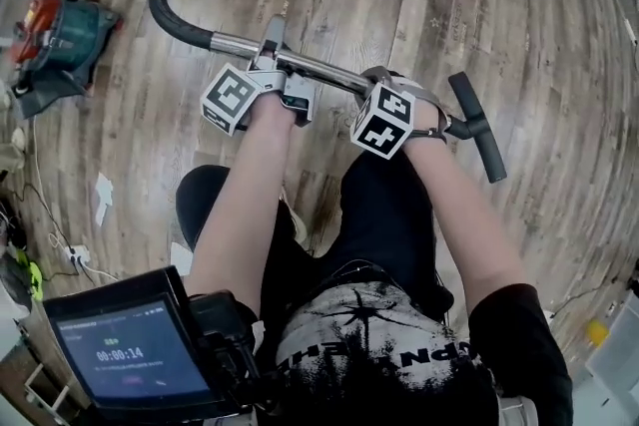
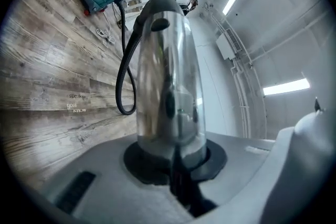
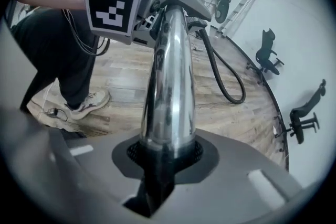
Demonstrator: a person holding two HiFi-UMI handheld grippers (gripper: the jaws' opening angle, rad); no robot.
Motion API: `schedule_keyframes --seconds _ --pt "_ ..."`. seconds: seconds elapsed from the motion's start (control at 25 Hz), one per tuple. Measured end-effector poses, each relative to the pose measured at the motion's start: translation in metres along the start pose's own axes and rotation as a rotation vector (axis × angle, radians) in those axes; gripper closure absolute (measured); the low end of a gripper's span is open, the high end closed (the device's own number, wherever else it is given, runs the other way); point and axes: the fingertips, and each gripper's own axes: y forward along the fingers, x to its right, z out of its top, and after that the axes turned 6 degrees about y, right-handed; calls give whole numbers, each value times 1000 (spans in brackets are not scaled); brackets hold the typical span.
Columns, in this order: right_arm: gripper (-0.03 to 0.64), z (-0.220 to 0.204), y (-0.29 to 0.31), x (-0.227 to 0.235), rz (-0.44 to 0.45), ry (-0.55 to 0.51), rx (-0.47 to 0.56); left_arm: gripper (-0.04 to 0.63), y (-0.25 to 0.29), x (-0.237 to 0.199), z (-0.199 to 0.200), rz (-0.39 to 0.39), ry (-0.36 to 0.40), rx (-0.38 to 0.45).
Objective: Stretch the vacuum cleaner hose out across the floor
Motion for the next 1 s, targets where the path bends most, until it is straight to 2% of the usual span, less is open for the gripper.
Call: schedule_keyframes --seconds 0.12,0.28,0.52,0.64,0.8,1.0 --pt "532 3 -68 -11 55 65 -18 551 -6 62 0 27 -5 -58" --pt "531 27 -170 -17 138 148 -12 548 -12 163 18 15 8 -87" --pt "529 54 -332 -31 352 276 42 545 -25 336 35 -80 54 -148" --pt "529 61 -393 -23 397 290 84 546 -25 408 41 -110 88 -155" --pt "525 50 -447 -19 354 254 115 555 -37 469 30 -108 108 -142" --pt "522 41 -479 7 94 126 145 555 -44 519 23 -86 166 -95"
